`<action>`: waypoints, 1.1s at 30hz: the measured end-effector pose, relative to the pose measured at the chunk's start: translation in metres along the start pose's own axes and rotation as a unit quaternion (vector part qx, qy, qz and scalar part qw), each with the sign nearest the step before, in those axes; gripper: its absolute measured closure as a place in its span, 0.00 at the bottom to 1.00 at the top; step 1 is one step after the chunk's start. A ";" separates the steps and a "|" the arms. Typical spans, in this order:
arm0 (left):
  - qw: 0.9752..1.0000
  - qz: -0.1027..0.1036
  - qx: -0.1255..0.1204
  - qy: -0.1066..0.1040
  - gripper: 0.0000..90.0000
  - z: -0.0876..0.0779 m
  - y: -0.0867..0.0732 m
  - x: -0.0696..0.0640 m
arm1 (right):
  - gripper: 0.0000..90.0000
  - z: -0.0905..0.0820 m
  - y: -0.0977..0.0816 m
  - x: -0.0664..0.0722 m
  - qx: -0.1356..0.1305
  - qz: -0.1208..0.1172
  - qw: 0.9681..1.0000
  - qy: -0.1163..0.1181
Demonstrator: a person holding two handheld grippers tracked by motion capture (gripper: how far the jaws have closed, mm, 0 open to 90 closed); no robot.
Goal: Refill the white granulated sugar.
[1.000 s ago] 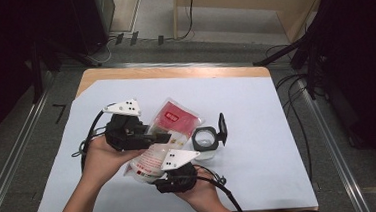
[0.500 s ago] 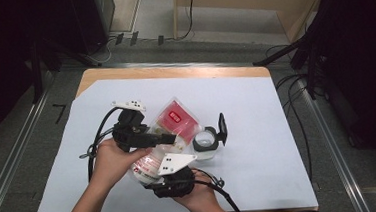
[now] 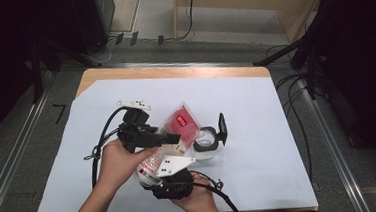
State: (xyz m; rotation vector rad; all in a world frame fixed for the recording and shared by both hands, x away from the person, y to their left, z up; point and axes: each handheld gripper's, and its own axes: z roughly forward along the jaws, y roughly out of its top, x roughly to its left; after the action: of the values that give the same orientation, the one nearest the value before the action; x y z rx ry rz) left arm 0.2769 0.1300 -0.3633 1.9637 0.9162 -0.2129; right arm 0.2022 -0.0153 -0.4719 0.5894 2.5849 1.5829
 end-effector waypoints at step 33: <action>0.998 0.005 0.024 0.060 0.87 -0.007 0.027 -0.011 | 0.67 -0.008 0.028 -0.008 -0.017 0.004 1.000 -0.004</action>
State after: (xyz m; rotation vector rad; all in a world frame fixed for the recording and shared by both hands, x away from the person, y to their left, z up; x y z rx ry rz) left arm 0.2859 0.1220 -0.3359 2.0436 0.9854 -0.1135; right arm 0.2158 -0.0137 -0.4455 0.6022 2.5478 1.6185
